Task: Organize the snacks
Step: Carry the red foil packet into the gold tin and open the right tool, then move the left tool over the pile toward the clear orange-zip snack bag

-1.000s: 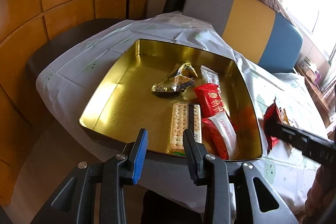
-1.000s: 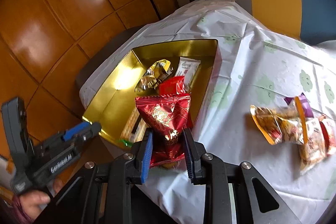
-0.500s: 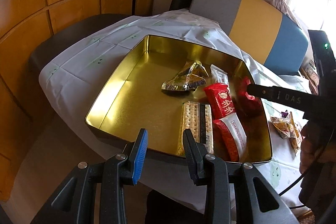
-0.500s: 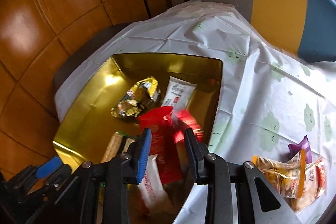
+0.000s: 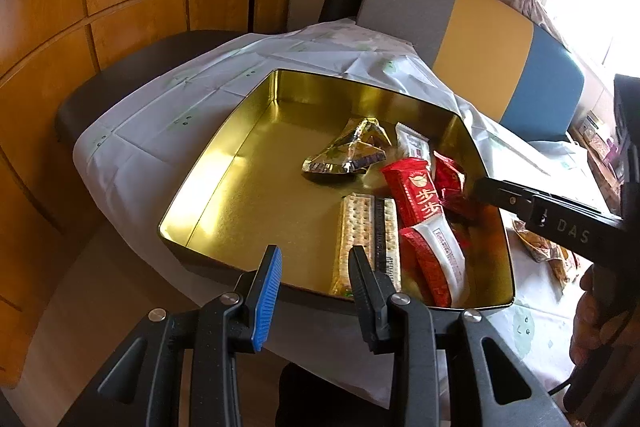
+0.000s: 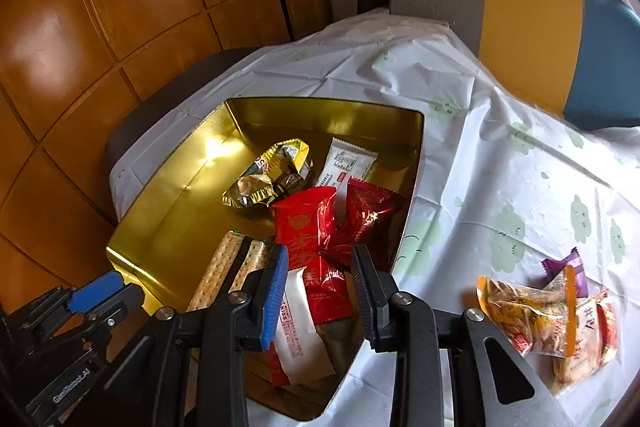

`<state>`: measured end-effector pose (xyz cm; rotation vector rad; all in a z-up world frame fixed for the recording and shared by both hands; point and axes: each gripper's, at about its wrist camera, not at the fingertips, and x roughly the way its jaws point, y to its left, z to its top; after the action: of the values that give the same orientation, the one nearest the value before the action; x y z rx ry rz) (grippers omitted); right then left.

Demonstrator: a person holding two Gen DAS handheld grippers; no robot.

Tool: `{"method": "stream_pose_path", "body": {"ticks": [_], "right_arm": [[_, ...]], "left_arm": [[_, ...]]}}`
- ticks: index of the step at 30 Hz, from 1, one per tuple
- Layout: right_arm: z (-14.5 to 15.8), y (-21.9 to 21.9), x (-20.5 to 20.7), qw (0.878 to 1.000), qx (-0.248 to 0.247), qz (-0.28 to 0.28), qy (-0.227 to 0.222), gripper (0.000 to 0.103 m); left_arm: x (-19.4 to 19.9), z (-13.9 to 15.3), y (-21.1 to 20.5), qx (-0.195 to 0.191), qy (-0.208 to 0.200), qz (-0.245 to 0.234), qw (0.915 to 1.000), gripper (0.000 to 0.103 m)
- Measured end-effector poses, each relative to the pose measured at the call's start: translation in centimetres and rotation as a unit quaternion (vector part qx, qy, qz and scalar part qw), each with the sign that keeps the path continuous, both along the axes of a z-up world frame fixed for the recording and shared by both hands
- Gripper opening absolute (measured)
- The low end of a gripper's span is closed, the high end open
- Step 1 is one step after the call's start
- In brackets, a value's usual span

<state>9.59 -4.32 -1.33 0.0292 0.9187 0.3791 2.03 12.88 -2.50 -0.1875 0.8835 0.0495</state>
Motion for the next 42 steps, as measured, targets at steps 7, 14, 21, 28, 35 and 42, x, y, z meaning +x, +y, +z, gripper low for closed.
{"method": "stream_pose_path", "body": {"ticks": [7,14,21,28,35,42], "right_arm": [[1.3,-1.0,-2.2,0.999,-0.010,-0.012,-0.047,0.060],[2.9,-3.3,-4.6,0.992,-0.030,-0.042,-0.115,0.085],[5.4,-7.0,-6.4,0.968,-0.085,-0.131,-0.197,0.103],[5.8,-13.4,-6.6,0.970,-0.020,-0.172,-0.172,0.103],[4.9,-20.1,-6.7,0.966,0.000,-0.228,-0.121,0.103],[4.8,-28.4,-7.0,0.942,-0.017,-0.324,-0.092,0.103]], "left_arm": [[-0.1,0.2,-0.3,0.002,-0.004,-0.006,1.0000,0.035],[-0.1,0.2,-0.8,0.007,-0.004,-0.012,0.9999,0.035],[-0.4,0.7,-1.7,0.017,-0.020,-0.026,0.9993,0.035],[-0.7,1.1,-3.1,0.033,-0.029,-0.044,0.9981,0.035],[-1.1,1.3,-4.3,0.044,-0.029,-0.061,0.9967,0.035],[-1.4,1.8,-6.4,0.059,-0.040,-0.098,0.9926,0.036]]}}
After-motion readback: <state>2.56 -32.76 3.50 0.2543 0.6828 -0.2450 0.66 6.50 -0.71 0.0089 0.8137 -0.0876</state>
